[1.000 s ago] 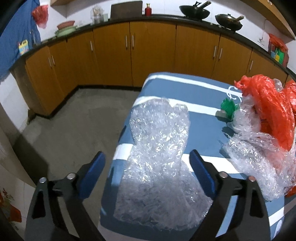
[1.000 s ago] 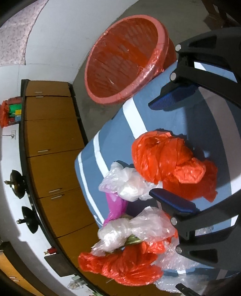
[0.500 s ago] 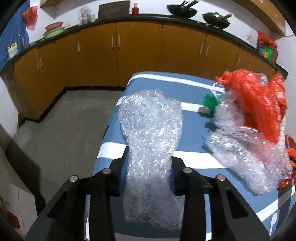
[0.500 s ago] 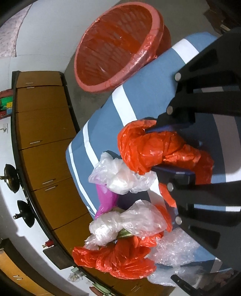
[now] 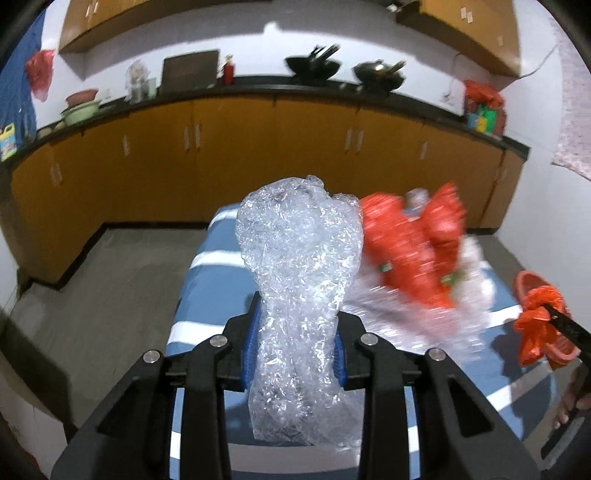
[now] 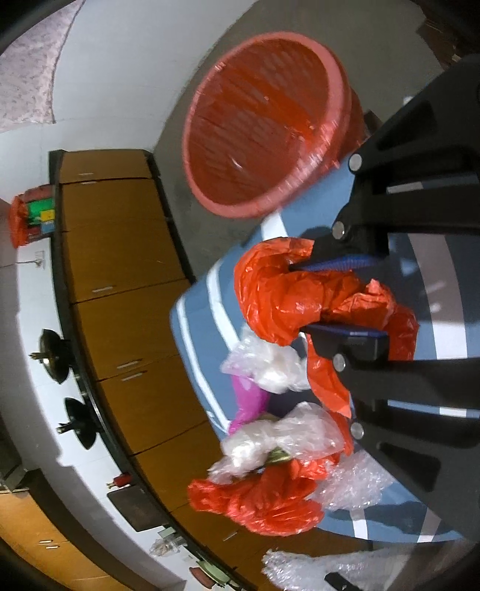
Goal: Collect trash
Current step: 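Carry both items to the red wastebasket and open both tools to drop them, then grasp a red bag with the left tool while the right tool grasps a clear bag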
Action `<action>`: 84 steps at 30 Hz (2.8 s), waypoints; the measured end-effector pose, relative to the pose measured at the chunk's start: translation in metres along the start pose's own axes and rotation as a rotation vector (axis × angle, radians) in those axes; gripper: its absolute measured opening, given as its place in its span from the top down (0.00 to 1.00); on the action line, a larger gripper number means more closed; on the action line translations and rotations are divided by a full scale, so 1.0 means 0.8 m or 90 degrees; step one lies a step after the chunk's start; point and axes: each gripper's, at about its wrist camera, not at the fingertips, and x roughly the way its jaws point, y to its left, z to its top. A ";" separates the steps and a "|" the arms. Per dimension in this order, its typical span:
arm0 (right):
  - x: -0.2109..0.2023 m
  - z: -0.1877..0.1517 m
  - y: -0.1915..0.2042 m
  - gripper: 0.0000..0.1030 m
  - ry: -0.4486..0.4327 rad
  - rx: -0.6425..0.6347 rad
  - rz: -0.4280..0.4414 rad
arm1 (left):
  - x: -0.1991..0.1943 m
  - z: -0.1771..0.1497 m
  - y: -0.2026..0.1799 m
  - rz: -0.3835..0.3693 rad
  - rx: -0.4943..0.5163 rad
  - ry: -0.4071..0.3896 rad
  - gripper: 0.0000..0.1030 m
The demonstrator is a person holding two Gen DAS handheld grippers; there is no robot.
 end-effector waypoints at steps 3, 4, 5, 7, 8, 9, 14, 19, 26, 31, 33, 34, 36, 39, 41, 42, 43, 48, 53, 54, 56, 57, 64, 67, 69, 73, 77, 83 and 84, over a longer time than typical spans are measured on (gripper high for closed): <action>-0.016 0.013 -0.022 0.76 -0.026 0.000 -0.018 | -0.024 0.014 -0.033 -0.035 0.021 -0.028 0.69; -0.022 0.018 -0.033 0.76 -0.035 0.002 -0.028 | -0.029 0.018 -0.043 -0.046 0.026 -0.034 0.69; -0.025 0.021 -0.041 0.76 -0.040 0.004 -0.037 | -0.032 0.021 -0.054 -0.059 0.032 -0.038 0.69; -0.032 0.031 -0.066 0.76 -0.054 0.012 -0.060 | -0.038 0.028 -0.086 -0.096 0.048 -0.046 0.69; -0.036 0.034 -0.077 0.76 -0.059 0.017 -0.071 | -0.037 0.031 -0.097 -0.107 0.053 -0.046 0.69; -0.040 0.038 -0.092 0.76 -0.065 0.024 -0.086 | -0.036 0.033 -0.117 -0.127 0.063 -0.045 0.69; -0.051 0.053 -0.161 0.76 -0.081 0.060 -0.140 | -0.014 0.031 -0.205 -0.201 0.099 -0.023 0.69; -0.053 0.060 -0.207 0.76 -0.085 0.078 -0.172 | 0.014 0.014 -0.302 -0.268 0.148 0.009 0.69; -0.039 0.076 -0.249 0.76 -0.088 0.088 -0.193 | 0.058 -0.006 -0.421 -0.333 0.214 0.047 0.69; -0.020 0.084 -0.270 0.76 -0.081 0.091 -0.196 | 0.085 -0.015 -0.461 -0.352 0.241 0.075 0.69; -0.014 0.085 -0.274 0.76 -0.079 0.088 -0.197 | 0.095 -0.018 -0.469 -0.362 0.246 0.087 0.69; -0.009 0.087 -0.276 0.76 -0.079 0.086 -0.196 | 0.098 -0.018 -0.470 -0.366 0.248 0.091 0.69; -0.003 0.088 -0.281 0.76 -0.077 0.085 -0.196 | 0.105 -0.020 -0.477 -0.373 0.257 0.097 0.69; 0.009 0.091 -0.290 0.75 -0.074 0.091 -0.195 | 0.115 -0.023 -0.482 -0.380 0.268 0.105 0.69; 0.016 0.093 -0.296 0.75 -0.071 0.098 -0.191 | 0.123 -0.022 -0.487 -0.384 0.272 0.111 0.69; 0.018 0.094 -0.298 0.74 -0.069 0.101 -0.188 | 0.127 -0.023 -0.490 -0.387 0.274 0.116 0.69; 0.021 0.095 -0.301 0.73 -0.068 0.104 -0.183 | 0.129 -0.024 -0.493 -0.389 0.275 0.120 0.69; 0.027 0.095 -0.307 0.65 -0.070 0.106 -0.168 | 0.137 -0.029 -0.498 -0.388 0.279 0.140 0.58; 0.028 0.091 -0.311 0.56 -0.071 0.108 -0.168 | 0.141 -0.031 -0.495 -0.390 0.269 0.155 0.48; 0.027 0.089 -0.312 0.56 -0.070 0.110 -0.169 | 0.141 -0.032 -0.493 -0.388 0.269 0.157 0.48; 0.025 0.088 -0.311 0.56 -0.071 0.110 -0.171 | 0.140 -0.032 -0.493 -0.385 0.268 0.159 0.48; 0.024 0.087 -0.310 0.55 -0.071 0.109 -0.173 | 0.139 -0.031 -0.489 -0.382 0.266 0.160 0.48; 0.007 0.082 -0.294 0.53 -0.080 0.081 -0.178 | 0.116 -0.015 -0.440 -0.341 0.234 0.121 0.43; 0.000 0.083 -0.277 0.53 -0.084 0.068 -0.168 | 0.095 -0.008 -0.402 -0.309 0.222 0.087 0.39; -0.006 0.079 -0.261 0.52 -0.086 0.056 -0.154 | 0.080 -0.005 -0.376 -0.285 0.216 0.066 0.37; -0.016 0.076 -0.224 0.49 -0.090 0.033 -0.120 | 0.051 -0.005 -0.315 -0.224 0.198 0.026 0.31; -0.014 0.065 -0.170 0.49 -0.081 0.001 -0.077 | 0.027 -0.007 -0.258 -0.141 0.165 -0.017 0.30; 0.003 0.047 -0.077 0.48 -0.058 -0.059 -0.009 | 0.015 -0.001 -0.160 -0.029 0.075 -0.048 0.21; 0.006 0.045 -0.066 0.48 -0.053 -0.062 0.000 | 0.017 -0.001 -0.147 -0.013 0.066 -0.050 0.21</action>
